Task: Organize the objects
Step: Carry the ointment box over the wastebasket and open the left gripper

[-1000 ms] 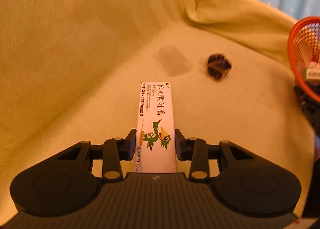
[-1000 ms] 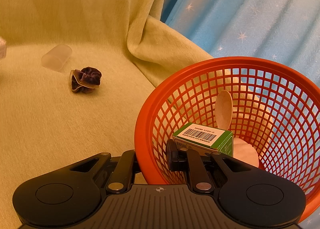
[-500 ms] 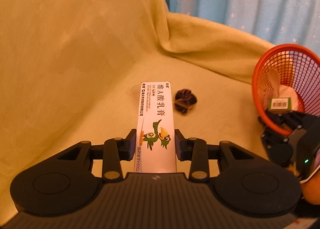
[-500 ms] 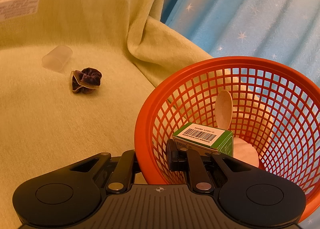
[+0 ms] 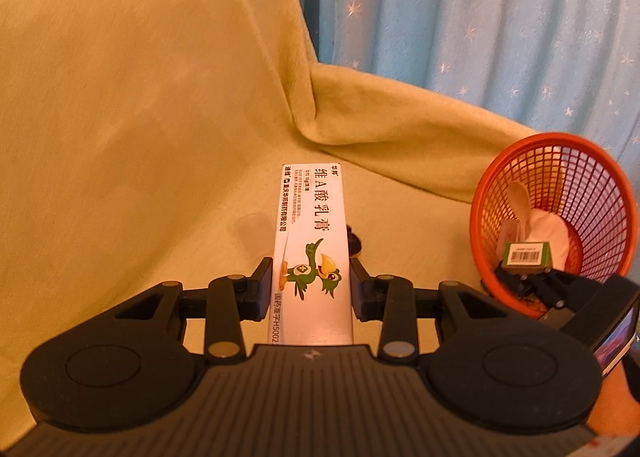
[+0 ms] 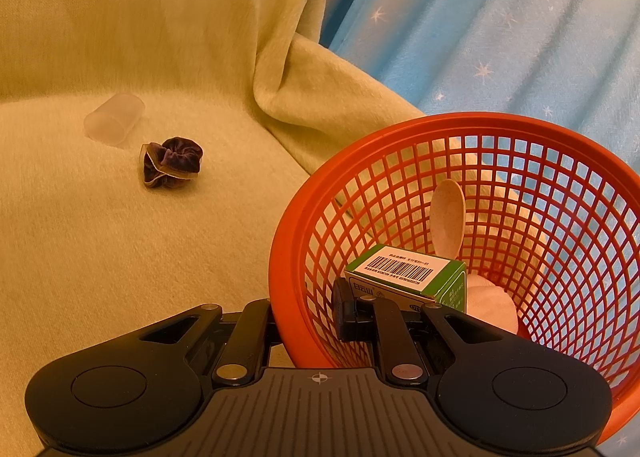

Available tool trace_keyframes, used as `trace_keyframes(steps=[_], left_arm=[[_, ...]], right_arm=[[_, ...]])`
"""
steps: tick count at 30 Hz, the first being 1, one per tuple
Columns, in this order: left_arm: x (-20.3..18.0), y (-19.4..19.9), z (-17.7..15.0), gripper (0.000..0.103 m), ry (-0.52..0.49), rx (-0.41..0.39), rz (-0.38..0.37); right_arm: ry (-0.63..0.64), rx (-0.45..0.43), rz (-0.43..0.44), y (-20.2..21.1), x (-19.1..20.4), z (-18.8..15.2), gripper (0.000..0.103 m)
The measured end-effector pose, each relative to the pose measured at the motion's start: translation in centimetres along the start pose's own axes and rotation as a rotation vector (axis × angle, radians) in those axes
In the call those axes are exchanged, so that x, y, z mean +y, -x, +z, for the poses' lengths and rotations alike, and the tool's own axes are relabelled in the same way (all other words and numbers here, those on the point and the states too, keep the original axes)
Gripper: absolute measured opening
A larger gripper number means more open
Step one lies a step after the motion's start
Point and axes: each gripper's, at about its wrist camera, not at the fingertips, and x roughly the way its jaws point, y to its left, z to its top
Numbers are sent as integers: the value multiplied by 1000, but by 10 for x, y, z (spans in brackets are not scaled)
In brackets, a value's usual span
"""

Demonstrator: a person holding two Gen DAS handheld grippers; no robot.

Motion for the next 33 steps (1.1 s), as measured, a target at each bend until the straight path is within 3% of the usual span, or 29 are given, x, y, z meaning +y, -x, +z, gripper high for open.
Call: trace_keyframes(steps=[33], left_arm=[[-56,-6,27,33,-102,-19,-168]], right_arm=[[-4,-1,1,0,0,0,10]])
